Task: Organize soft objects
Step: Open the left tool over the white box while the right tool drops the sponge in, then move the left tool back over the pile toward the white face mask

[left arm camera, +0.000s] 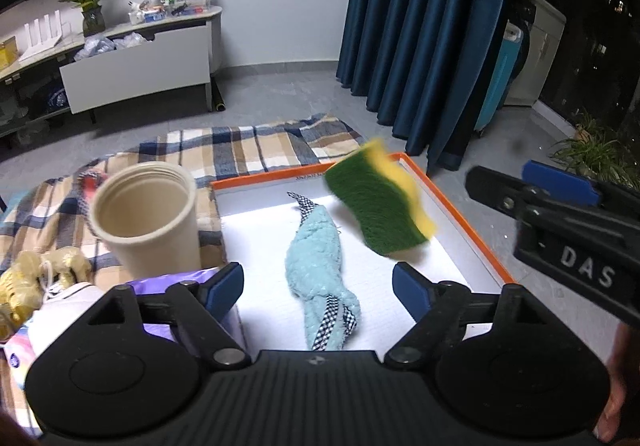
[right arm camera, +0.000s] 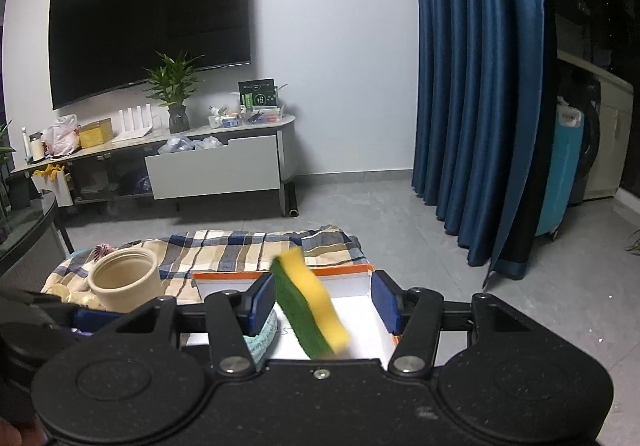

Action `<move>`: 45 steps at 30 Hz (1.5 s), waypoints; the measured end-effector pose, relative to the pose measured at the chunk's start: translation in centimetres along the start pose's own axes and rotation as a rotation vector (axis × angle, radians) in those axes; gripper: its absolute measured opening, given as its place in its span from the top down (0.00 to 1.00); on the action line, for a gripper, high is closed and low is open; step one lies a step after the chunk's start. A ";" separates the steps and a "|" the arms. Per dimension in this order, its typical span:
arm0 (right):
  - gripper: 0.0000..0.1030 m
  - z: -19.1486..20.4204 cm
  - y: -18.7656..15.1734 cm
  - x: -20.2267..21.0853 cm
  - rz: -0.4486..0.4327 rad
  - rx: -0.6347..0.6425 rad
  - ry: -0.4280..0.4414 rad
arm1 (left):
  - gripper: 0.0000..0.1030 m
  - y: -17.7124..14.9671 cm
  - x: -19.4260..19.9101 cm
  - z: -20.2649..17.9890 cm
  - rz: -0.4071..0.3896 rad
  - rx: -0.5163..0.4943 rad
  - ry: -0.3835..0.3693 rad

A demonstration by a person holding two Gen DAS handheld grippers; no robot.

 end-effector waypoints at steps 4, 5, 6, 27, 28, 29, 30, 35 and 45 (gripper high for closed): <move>0.37 0.6 0.1 1.7 -0.009 0.001 0.001 | 0.16 -0.1 1.5 0.5 -0.015 0.004 0.015; 0.37 0.8 0.1 2.2 -0.014 0.000 0.004 | 0.16 -0.1 2.0 0.7 -0.018 0.009 0.018; 0.37 1.0 0.1 2.7 -0.016 -0.001 0.009 | 0.15 -0.2 2.3 0.9 -0.022 0.012 0.020; 0.37 10.2 -0.7 5.3 -0.002 0.065 0.160 | 0.13 -2.4 7.3 7.8 -0.061 0.115 0.131; 0.37 10.6 -0.8 5.3 -0.001 0.070 0.166 | 0.13 -2.6 7.5 8.1 -0.062 0.121 0.136; 0.37 11.0 -0.9 5.3 0.000 0.075 0.171 | 0.13 -2.7 7.6 8.5 -0.063 0.127 0.141; 0.37 11.5 -0.9 5.3 0.002 0.079 0.177 | 0.13 -2.7 7.7 8.9 -0.064 0.133 0.145; 0.37 13.7 -1.5 5.3 0.019 0.100 0.211 | 0.13 -3.9 8.3 10.8 -0.065 0.165 0.168; 0.37 17.2 -2.6 5.0 0.046 0.133 0.282 | 0.10 -5.7 9.5 14.3 -0.060 0.234 0.201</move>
Point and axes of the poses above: each gripper's, at about its wrist camera, not at the fingertips, and x roughly against the way its jaws point, z to its left, y to its top, the point moved 9 cm from there along -x, roughly the way its jaws point, and after that the axes turned 2 degrees about -x, right-handed, at the moved point
